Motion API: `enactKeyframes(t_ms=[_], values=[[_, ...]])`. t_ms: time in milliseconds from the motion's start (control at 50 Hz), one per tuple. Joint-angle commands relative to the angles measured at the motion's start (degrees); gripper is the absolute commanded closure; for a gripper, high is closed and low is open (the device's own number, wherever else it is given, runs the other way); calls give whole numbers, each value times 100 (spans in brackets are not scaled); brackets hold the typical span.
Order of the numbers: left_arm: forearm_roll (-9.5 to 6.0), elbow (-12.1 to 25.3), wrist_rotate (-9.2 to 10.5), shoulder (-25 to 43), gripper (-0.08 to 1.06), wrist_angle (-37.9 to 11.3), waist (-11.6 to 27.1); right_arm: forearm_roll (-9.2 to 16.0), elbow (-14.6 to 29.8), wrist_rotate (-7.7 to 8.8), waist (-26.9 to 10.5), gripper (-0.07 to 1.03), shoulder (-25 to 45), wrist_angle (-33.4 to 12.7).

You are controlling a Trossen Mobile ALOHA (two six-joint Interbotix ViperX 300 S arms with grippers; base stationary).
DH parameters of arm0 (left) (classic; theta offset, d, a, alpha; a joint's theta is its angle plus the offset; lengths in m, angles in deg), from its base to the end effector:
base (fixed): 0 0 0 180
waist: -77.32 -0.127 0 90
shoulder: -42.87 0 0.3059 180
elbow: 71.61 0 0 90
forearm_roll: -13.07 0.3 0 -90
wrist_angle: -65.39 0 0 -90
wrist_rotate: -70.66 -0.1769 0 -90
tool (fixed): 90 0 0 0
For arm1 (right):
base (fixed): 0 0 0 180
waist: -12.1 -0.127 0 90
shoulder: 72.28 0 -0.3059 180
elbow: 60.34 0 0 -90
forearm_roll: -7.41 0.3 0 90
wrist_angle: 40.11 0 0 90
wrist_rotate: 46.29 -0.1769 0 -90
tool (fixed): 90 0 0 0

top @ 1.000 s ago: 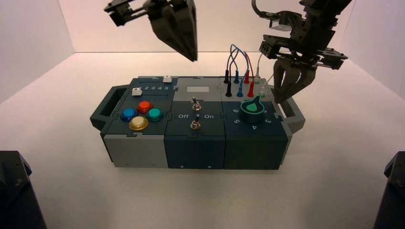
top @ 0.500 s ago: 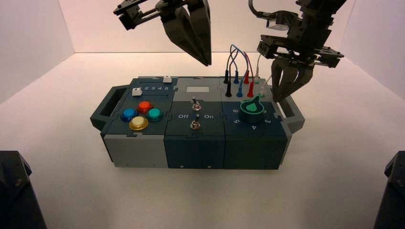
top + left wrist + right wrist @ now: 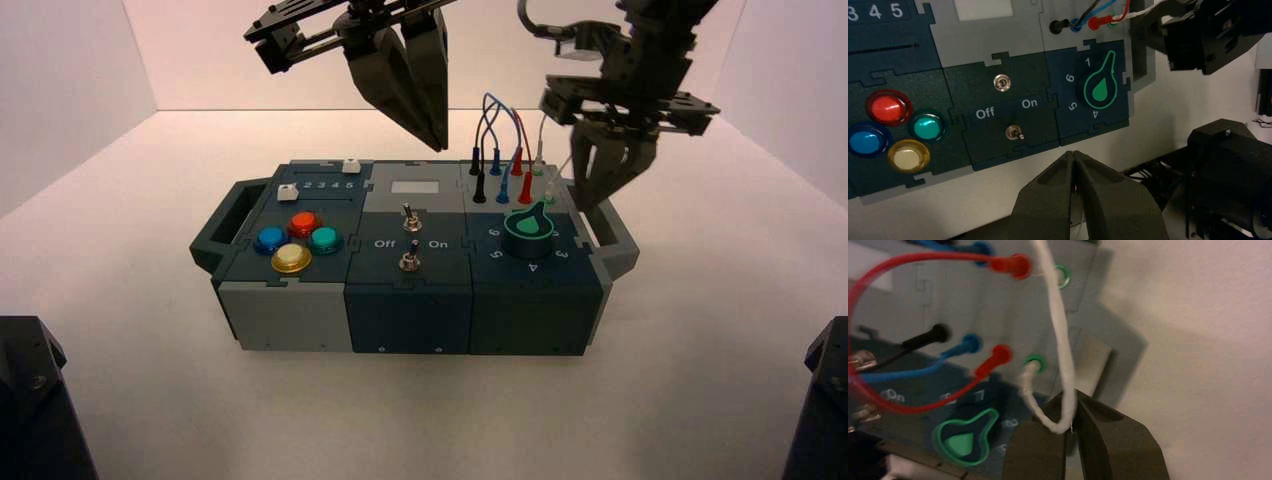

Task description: Flip the bottom switch off with the left gripper.

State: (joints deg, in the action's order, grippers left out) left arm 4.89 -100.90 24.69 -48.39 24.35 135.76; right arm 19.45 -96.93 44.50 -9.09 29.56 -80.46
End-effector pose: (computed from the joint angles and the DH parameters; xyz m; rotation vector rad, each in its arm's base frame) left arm 0.1544 -0.2829 0.1277 -0.1507 1.4088 -0.3956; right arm 0.2408 0.1190 0.0268 -0.0666 1.5643 0.2857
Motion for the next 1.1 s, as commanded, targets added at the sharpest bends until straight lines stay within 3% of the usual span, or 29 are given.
enactKeyframes(t_ms=[20,400,800,1100], values=[[26,35,-18,-114,101,26,18,-114,-9,-26,167,98,88,-70],[9,-18,-44,-132,101,9,18,-79,35,-53,176,99,211,-35],[-88,44,97,369,101,-53,88,-79,62,-35,176,98,202,-62],[-88,598,211,984,101,-308,290,-79,70,-18,176,98,211,-70]])
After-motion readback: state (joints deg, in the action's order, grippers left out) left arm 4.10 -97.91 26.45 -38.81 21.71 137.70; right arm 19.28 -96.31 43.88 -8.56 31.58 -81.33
